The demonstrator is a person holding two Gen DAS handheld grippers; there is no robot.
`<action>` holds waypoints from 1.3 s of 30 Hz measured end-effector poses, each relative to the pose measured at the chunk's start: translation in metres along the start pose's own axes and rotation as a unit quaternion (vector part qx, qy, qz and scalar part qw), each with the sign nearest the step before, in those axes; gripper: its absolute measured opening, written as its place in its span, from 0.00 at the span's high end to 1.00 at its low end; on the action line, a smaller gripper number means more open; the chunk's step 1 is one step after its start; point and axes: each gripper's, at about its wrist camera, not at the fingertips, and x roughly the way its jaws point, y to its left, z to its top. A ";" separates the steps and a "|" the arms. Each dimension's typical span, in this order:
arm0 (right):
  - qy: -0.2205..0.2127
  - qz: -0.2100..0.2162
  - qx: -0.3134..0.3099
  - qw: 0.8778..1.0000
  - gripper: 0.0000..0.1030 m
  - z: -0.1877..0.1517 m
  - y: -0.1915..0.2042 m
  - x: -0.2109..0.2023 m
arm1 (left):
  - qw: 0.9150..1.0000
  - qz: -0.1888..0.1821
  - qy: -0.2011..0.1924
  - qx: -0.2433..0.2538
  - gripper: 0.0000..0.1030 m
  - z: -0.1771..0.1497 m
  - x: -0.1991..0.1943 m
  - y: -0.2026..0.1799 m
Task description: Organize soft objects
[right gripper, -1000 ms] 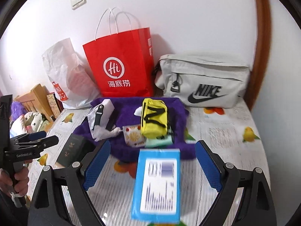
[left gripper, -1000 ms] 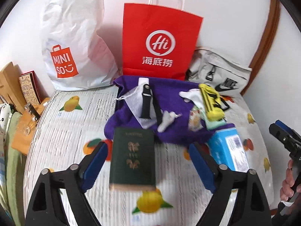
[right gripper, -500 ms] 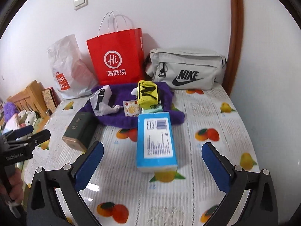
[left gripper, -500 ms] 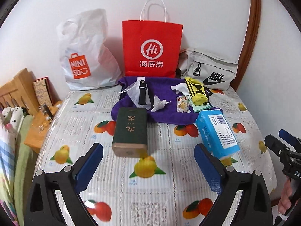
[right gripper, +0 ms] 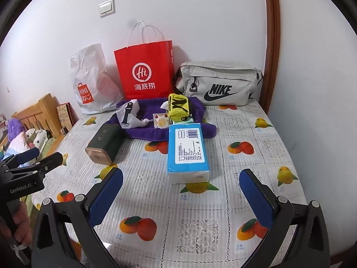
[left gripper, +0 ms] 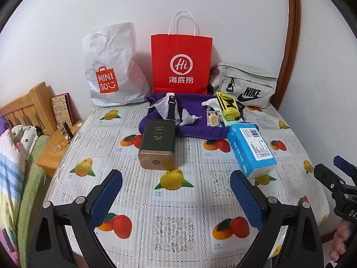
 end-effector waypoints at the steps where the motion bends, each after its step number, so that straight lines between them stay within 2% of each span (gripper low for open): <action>1: -0.001 0.001 0.000 1.000 0.00 -0.001 0.000 -0.001 | 1.000 0.000 -0.001 0.000 0.05 0.000 -0.001 0.000; 16: -0.009 -0.001 0.004 1.000 0.00 -0.008 -0.001 -0.016 | 1.000 -0.001 -0.010 0.005 0.05 -0.003 -0.016 -0.006; 39: -0.007 0.002 0.011 1.000 0.00 -0.011 -0.004 -0.018 | 1.000 -0.001 -0.007 0.005 0.05 -0.003 -0.015 -0.007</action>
